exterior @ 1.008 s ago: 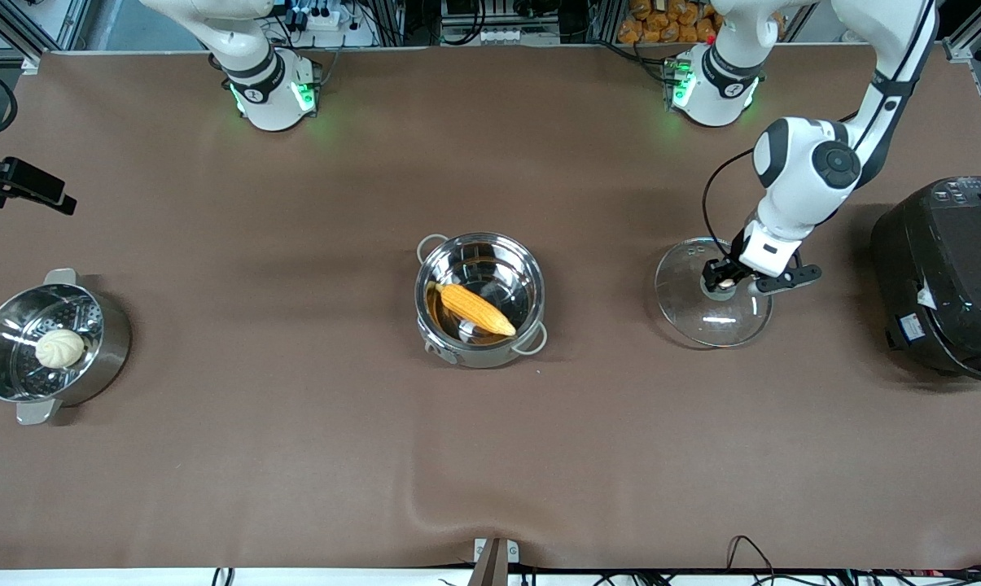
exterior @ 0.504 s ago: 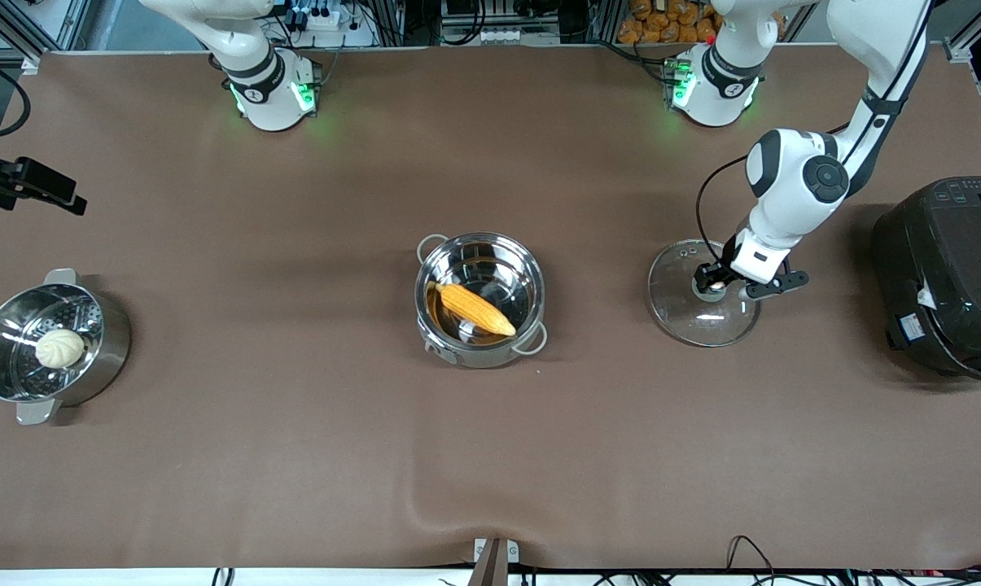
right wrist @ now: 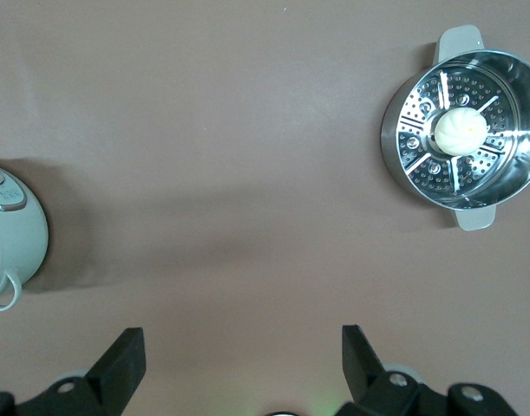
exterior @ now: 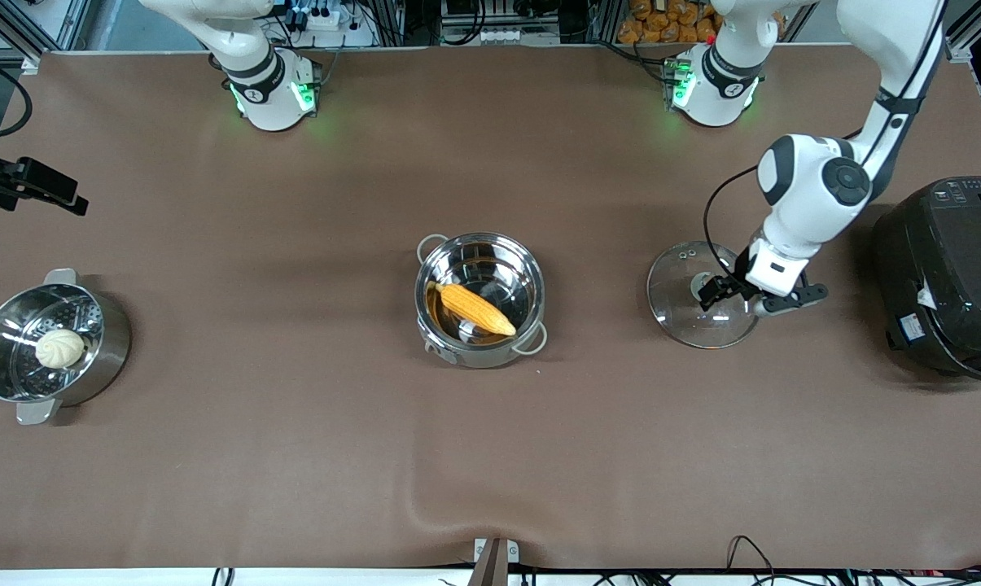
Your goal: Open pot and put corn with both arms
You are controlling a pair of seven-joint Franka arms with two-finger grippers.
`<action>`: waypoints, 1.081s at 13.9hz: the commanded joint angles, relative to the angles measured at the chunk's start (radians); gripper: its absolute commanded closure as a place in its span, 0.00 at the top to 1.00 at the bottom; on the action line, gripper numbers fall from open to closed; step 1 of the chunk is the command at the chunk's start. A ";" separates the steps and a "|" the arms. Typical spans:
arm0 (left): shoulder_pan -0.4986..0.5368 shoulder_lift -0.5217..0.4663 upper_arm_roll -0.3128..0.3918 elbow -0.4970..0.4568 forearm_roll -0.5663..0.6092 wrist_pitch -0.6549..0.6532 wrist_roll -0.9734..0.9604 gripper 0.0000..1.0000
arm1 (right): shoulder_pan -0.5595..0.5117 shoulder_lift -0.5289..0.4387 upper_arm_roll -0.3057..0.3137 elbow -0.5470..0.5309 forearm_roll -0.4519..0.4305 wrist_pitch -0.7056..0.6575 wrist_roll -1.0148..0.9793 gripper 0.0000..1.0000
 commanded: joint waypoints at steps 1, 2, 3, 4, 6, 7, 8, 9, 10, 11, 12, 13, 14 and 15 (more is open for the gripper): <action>0.009 -0.051 -0.003 0.155 -0.002 -0.234 -0.004 1.00 | 0.016 -0.002 -0.002 0.009 0.010 -0.004 0.005 1.00; 0.010 -0.061 -0.001 0.213 0.002 -0.317 -0.002 1.00 | 0.032 -0.004 -0.002 0.009 0.008 -0.007 0.006 1.00; 0.012 -0.077 0.000 0.272 0.022 -0.398 -0.002 1.00 | 0.032 -0.004 -0.003 0.009 0.008 -0.005 0.006 1.00; 0.013 -0.087 -0.001 0.339 0.051 -0.488 -0.004 1.00 | 0.032 -0.004 -0.003 0.009 0.008 -0.004 0.006 1.00; 0.019 -0.084 0.002 0.510 0.085 -0.695 -0.002 1.00 | 0.029 -0.002 -0.005 0.008 0.010 -0.005 0.005 1.00; 0.025 -0.077 0.004 0.590 0.088 -0.780 -0.001 1.00 | 0.026 -0.002 -0.006 0.008 0.011 -0.007 -0.003 1.00; 0.038 -0.075 0.002 0.650 0.090 -0.843 0.001 1.00 | 0.027 -0.004 -0.006 0.008 0.011 -0.007 -0.005 1.00; 0.051 -0.078 0.002 0.681 0.090 -0.870 0.002 1.00 | 0.027 -0.004 -0.006 0.009 0.011 -0.008 -0.006 1.00; 0.056 -0.084 0.002 0.709 0.090 -0.877 0.002 1.00 | 0.027 -0.005 -0.008 0.009 0.011 -0.010 -0.008 1.00; 0.059 -0.089 0.002 0.737 0.090 -0.900 0.010 1.00 | 0.024 -0.005 -0.006 0.009 0.010 -0.010 -0.009 1.00; 0.059 -0.089 0.002 0.778 0.090 -0.948 0.031 1.00 | 0.026 -0.005 -0.008 0.008 0.010 -0.010 -0.009 1.00; 0.059 -0.088 0.002 0.822 0.088 -1.003 0.044 1.00 | 0.032 -0.007 -0.009 0.008 0.008 -0.010 -0.009 1.00; 0.058 -0.089 -0.001 0.836 0.088 -1.041 0.044 1.00 | 0.035 -0.008 -0.009 0.008 0.008 -0.011 -0.009 1.00; 0.058 -0.094 -0.003 0.837 0.085 -1.070 0.044 1.00 | 0.053 -0.010 -0.017 0.009 0.005 -0.011 -0.008 1.00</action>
